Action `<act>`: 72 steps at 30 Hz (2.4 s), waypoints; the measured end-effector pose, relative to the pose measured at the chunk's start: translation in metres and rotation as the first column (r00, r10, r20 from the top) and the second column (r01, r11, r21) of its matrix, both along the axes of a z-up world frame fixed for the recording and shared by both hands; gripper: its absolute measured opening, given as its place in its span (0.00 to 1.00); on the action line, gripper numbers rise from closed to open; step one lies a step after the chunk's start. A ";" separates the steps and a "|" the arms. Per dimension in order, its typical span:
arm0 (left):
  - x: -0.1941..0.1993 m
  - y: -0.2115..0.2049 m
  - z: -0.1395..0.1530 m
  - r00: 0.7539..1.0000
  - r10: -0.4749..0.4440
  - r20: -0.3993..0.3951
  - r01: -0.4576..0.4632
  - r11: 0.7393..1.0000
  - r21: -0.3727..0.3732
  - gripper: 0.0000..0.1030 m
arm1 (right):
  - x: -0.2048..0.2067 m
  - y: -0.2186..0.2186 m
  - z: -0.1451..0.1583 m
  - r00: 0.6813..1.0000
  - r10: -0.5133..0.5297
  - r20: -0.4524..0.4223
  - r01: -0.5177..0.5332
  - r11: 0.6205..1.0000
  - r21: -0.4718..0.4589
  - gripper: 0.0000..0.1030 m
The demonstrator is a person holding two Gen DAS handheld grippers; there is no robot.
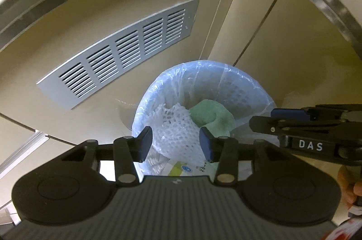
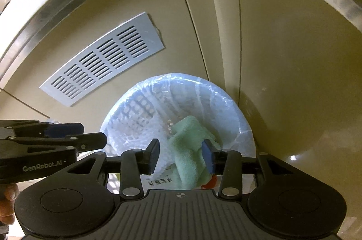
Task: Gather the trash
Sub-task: 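Open the left gripper to drop the net while the right gripper drops the towel, then raise both grippers from the bin back to the counter litter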
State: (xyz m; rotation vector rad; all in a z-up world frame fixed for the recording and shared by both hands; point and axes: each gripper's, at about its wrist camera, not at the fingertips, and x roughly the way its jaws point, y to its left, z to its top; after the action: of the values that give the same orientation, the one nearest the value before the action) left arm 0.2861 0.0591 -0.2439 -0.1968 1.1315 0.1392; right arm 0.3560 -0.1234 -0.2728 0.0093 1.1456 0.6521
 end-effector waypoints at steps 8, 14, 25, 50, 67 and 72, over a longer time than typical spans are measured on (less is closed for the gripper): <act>-0.020 0.005 0.036 1.000 0.020 0.024 -0.020 1.000 -0.022 0.40 | -0.013 0.001 0.024 1.000 0.009 0.014 -0.009 1.000 0.001 0.44; -0.035 0.007 0.071 0.999 0.019 0.047 -0.018 1.000 -0.026 0.40 | -0.027 -0.003 0.053 1.000 -0.006 0.023 0.005 1.000 0.015 0.48; -0.059 0.010 0.132 0.991 0.005 0.133 -0.003 1.000 -0.016 0.40 | -0.052 -0.017 0.114 0.995 -0.063 0.079 0.057 0.996 0.071 0.56; -0.035 0.015 0.213 0.924 0.039 0.379 -0.057 0.998 0.038 0.41 | -0.014 -0.066 0.196 0.950 -0.155 0.272 0.116 0.981 0.155 0.56; 0.079 0.002 0.225 0.895 0.069 0.440 -0.126 0.987 0.101 0.41 | 0.138 -0.131 0.212 0.844 -0.244 0.478 0.220 0.970 0.106 0.56; 0.105 0.003 0.222 0.894 0.069 0.443 -0.137 0.983 0.123 0.41 | 0.181 -0.135 0.205 0.822 -0.217 0.526 0.210 0.975 0.075 0.56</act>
State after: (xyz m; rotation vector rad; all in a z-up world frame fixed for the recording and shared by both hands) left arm 0.3908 0.0617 -0.0216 -0.1432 0.6568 0.2618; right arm 0.5368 -0.2579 -0.0674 -0.0299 0.5868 0.4205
